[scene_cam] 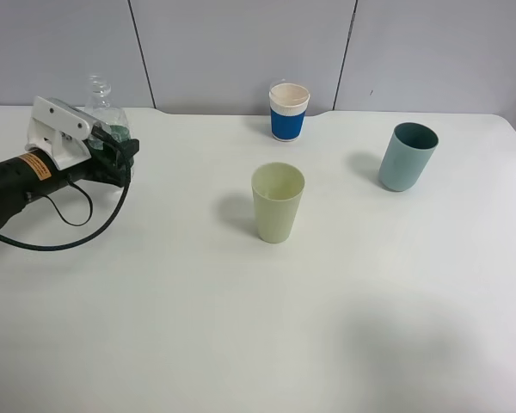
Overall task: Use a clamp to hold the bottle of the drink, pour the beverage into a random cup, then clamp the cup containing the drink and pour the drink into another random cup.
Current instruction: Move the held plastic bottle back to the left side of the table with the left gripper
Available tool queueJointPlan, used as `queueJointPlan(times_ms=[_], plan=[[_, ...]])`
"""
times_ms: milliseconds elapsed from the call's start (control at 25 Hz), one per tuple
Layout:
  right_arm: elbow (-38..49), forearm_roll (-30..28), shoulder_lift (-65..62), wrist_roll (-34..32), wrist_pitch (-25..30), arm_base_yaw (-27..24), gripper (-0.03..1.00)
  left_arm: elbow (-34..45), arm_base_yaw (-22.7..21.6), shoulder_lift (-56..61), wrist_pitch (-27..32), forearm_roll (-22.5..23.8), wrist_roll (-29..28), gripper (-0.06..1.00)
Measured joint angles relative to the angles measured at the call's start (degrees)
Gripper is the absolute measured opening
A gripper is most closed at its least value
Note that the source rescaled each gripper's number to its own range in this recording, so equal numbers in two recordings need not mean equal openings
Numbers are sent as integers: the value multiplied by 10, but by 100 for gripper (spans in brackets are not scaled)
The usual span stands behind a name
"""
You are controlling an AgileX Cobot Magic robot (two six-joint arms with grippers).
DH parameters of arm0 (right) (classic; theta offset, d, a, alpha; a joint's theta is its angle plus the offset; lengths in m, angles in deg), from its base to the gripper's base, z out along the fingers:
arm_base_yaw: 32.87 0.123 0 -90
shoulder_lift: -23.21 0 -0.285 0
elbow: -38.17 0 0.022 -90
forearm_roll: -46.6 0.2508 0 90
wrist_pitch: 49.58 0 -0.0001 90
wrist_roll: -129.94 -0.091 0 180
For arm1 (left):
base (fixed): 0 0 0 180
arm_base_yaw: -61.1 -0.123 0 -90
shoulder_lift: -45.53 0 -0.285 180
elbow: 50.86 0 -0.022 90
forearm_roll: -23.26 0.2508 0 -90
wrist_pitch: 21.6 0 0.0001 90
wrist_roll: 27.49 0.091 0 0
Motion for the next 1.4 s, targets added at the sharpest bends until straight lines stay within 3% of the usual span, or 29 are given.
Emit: queueJointPlan(times_ms=[400, 720, 1400], plan=[[0, 0, 0, 0, 0, 0, 100, -6, 0, -17, 0, 13, 14, 8], [0, 0, 0, 0, 0, 0, 100, -46, 0, -38, -4, 48, -20, 8], [0, 0, 0, 0, 0, 0, 100, -70, 0, -67, -4, 72, -22, 8]])
